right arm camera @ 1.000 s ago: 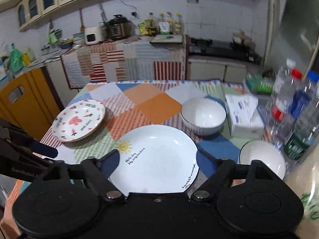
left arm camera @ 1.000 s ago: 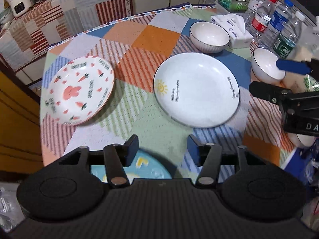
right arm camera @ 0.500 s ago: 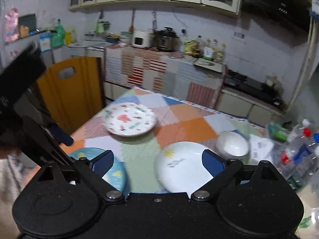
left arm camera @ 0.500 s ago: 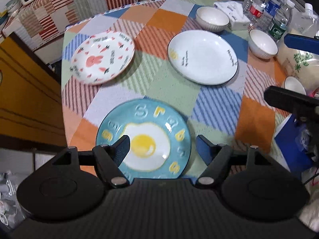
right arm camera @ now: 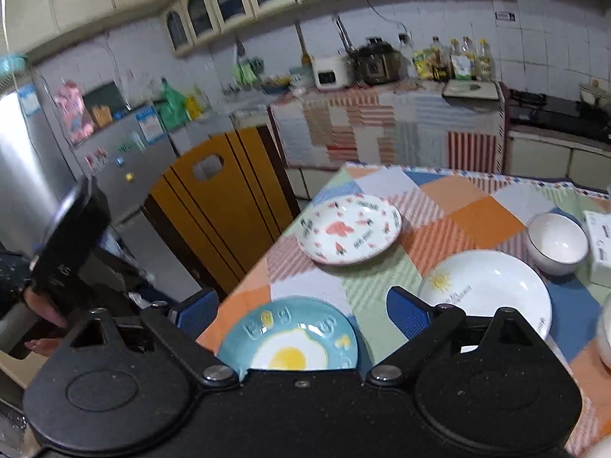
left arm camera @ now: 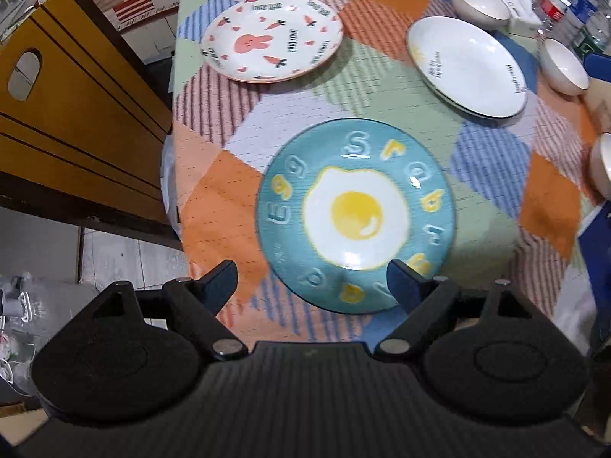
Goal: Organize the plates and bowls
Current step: 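Move both grippers to the rim of the blue egg plate, then close both grippers on the blue egg plate rim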
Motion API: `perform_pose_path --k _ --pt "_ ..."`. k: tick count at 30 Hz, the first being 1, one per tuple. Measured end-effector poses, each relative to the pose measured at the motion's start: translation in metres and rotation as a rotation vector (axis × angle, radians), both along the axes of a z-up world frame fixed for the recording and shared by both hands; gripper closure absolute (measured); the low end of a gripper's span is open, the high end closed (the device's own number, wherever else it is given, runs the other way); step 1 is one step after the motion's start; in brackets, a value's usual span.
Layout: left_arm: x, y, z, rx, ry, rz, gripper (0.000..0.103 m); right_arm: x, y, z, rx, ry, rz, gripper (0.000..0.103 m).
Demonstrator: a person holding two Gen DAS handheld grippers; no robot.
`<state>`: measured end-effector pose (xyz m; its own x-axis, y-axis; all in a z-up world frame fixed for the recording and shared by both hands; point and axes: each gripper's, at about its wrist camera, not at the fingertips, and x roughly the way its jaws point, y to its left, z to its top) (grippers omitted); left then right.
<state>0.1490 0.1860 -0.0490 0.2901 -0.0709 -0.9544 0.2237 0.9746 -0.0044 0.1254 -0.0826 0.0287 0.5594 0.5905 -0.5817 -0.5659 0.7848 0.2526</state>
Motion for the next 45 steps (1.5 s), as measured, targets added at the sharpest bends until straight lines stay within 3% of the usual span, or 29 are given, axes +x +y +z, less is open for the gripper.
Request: perform_pose_path --k 6,9,11,14,17,19,22,26,31,35,45 --pt "0.018 0.009 -0.02 -0.001 -0.039 -0.058 0.018 0.021 0.02 -0.038 -0.11 0.011 0.057 0.006" --pt "0.029 0.012 -0.035 -0.016 -0.045 -0.035 0.018 0.034 0.025 -0.07 -0.125 0.098 0.096 0.012" --pt "0.034 0.013 -0.045 -0.035 -0.034 -0.046 0.018 0.044 0.029 -0.092 -0.138 0.181 0.099 0.022" --pt "0.043 0.013 -0.062 -0.013 -0.013 -0.058 0.018 0.057 0.03 -0.122 -0.13 0.304 0.099 0.024" --pt "0.049 0.013 -0.076 0.028 -0.02 -0.048 0.02 0.059 0.029 -0.14 -0.144 0.359 0.097 0.024" --pt "0.053 0.018 -0.084 0.005 0.005 -0.024 0.022 0.062 0.028 -0.15 -0.146 0.389 0.076 0.024" --pt "0.055 0.023 -0.094 -0.021 0.042 0.0 0.028 0.066 0.027 -0.164 -0.113 0.441 0.045 0.033" --pt "0.054 0.026 -0.108 -0.01 0.076 0.011 0.043 0.064 0.026 -0.173 -0.087 0.449 0.039 0.045" --pt "0.051 0.032 -0.109 -0.097 0.081 0.026 0.066 0.063 0.023 -0.179 -0.057 0.433 0.024 0.061" --pt "0.048 0.03 -0.108 -0.095 0.061 0.029 0.066 0.068 0.024 -0.182 -0.069 0.426 0.025 0.084" --pt "0.045 0.027 -0.108 -0.096 0.046 0.026 0.064 0.058 0.025 -0.186 -0.033 0.41 -0.025 0.082"
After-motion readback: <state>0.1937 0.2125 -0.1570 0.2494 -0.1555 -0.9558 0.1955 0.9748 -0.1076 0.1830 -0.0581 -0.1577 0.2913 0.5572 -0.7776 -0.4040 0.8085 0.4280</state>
